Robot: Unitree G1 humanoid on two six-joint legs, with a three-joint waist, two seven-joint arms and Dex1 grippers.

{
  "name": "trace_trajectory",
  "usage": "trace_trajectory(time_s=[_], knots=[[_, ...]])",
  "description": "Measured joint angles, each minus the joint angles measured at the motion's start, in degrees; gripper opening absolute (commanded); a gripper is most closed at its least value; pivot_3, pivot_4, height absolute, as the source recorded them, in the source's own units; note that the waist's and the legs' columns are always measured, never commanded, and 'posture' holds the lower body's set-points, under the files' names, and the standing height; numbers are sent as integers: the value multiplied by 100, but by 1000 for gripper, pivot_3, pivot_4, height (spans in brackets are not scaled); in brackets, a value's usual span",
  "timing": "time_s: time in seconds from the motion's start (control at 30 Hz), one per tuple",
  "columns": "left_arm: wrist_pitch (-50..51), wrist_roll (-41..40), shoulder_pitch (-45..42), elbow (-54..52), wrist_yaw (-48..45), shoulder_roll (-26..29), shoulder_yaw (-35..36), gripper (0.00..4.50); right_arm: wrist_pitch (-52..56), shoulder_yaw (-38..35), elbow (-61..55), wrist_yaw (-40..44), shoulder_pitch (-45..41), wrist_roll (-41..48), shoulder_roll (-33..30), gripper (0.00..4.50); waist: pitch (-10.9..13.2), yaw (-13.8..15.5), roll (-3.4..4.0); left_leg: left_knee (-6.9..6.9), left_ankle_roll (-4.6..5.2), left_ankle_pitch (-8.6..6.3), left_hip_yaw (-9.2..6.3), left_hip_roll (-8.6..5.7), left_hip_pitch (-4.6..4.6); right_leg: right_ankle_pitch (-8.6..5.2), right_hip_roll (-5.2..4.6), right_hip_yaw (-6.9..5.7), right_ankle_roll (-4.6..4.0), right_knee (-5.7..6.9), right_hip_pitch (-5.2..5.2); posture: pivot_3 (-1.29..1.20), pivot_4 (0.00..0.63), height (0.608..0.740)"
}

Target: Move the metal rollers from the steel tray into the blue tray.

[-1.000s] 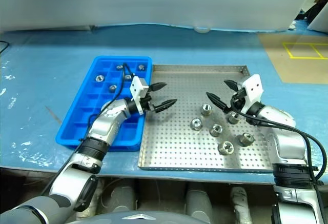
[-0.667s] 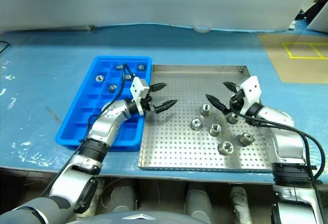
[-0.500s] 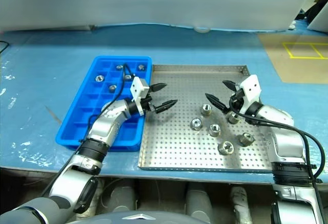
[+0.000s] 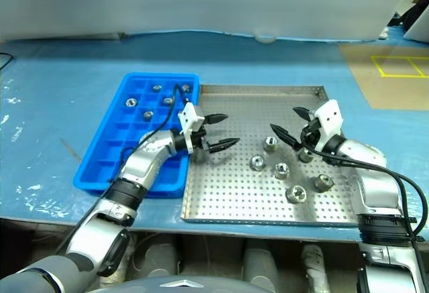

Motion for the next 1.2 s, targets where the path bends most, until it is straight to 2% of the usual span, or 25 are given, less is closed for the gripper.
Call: trace_trajectory(time_s=[0.3, 0.83, 1.17, 1.2], knots=[[285, 65, -497, 457, -658, -205, -391, 4471, 21, -250, -451, -180, 529, -23, -57, 4500, 0, -26, 1, -10, 0, 0, 5, 0, -4, 0, 1, 2, 0, -10, -7, -239, 150, 740], [38, 438, -964, 1363, -1442, -465, -699, 4471, 719, -844, -1760, -332, 1772, 470, -129, 4500, -1, -159, 4, -31, 11, -6, 12, -3, -5, 2, 1, 5, 5, -55, 1, -384, 150, 740], [-747, 1294, -1278, 2265, -1293, -726, -1135, 4471, 970, -1105, -2429, -508, 2450, 546, -172, 4500, -9, -211, 17, -44, 21, -14, 19, -5, -2, 8, 0, 6, 14, -89, 12, -471, 150, 740], [-876, 1401, -1309, 2387, -1237, -761, -1156, 4299, 977, -1158, -2496, -527, 2535, 550, -166, 4500, -11, -219, 20, -42, 21, -14, 19, -5, -2, 8, -1, 6, 14, -89, 12, -482, 150, 740]])
